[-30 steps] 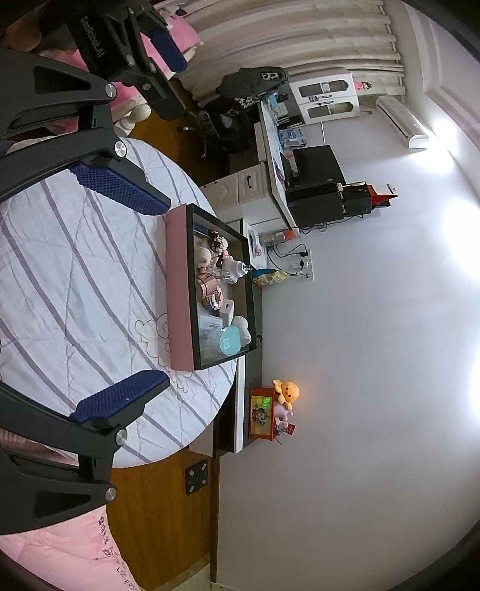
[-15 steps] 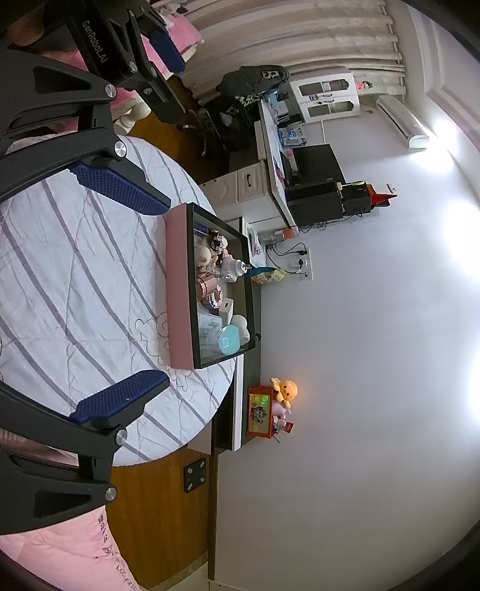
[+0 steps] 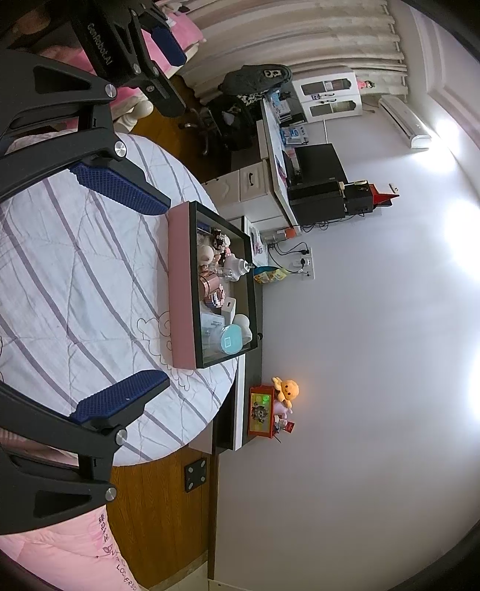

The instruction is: Organize rigid objects

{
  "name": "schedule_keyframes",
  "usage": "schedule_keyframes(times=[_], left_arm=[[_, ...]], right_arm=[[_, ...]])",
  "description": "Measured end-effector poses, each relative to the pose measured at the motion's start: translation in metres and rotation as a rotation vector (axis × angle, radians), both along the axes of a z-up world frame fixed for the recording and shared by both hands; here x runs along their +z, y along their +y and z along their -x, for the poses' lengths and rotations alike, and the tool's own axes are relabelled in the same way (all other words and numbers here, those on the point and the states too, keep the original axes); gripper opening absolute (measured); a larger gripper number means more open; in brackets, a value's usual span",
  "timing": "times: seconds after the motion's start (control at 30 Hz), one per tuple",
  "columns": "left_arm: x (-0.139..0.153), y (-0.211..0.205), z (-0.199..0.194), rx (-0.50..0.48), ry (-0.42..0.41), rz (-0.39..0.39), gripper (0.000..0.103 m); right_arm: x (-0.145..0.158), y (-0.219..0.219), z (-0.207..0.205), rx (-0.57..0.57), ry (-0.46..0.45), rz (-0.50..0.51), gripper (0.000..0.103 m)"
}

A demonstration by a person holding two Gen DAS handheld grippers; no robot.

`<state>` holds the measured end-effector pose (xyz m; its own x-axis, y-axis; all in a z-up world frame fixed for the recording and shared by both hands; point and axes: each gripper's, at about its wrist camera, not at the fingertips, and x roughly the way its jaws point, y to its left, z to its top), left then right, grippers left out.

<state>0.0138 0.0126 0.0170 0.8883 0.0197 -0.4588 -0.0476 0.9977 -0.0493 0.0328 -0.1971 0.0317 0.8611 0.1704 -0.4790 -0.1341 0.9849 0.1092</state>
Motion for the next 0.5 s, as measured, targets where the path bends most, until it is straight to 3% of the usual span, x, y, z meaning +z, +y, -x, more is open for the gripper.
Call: schedule_keyframes(times=[0.5], left_arm=[[0.0022, -0.0008, 0.0046, -0.053, -0.018, 0.017, 0.103]], right_arm=[[-0.0033, -0.0006, 0.0008, 0.000, 0.000, 0.002, 0.087]])
